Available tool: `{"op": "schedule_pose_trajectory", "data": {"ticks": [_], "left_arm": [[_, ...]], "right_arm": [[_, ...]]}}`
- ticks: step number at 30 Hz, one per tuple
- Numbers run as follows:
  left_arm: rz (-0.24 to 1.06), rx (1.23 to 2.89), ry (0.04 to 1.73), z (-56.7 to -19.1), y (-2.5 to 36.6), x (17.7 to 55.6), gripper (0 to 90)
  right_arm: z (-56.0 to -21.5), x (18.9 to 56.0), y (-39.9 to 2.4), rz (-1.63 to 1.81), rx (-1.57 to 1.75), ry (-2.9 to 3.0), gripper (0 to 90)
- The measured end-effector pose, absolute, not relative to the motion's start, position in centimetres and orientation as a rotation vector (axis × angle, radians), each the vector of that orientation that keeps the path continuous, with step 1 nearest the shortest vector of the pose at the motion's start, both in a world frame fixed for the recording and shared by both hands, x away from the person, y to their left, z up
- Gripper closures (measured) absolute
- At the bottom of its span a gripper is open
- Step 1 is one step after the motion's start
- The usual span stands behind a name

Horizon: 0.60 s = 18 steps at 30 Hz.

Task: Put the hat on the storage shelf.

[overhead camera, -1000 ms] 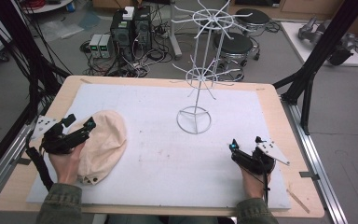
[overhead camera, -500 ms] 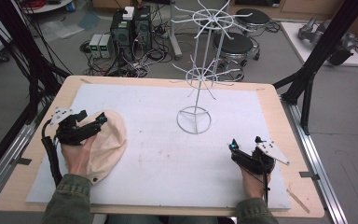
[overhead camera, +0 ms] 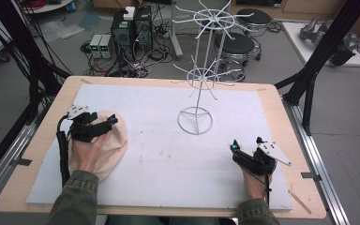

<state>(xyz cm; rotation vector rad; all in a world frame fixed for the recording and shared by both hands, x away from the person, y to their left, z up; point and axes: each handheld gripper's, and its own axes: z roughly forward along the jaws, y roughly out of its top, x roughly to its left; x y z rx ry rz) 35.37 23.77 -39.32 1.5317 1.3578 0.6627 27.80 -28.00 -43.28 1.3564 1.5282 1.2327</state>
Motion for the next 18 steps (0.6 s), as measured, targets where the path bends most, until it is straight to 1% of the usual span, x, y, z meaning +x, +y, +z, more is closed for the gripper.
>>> {"op": "schedule_pose_trajectory", "data": {"ticks": [18], "left_arm": [[0.562,1.606,1.486,-41.1,23.0,37.1,21.9]], "right_arm": [[-43.3,27.8,-27.9,1.233,1.353,1.537,9.3]]}}
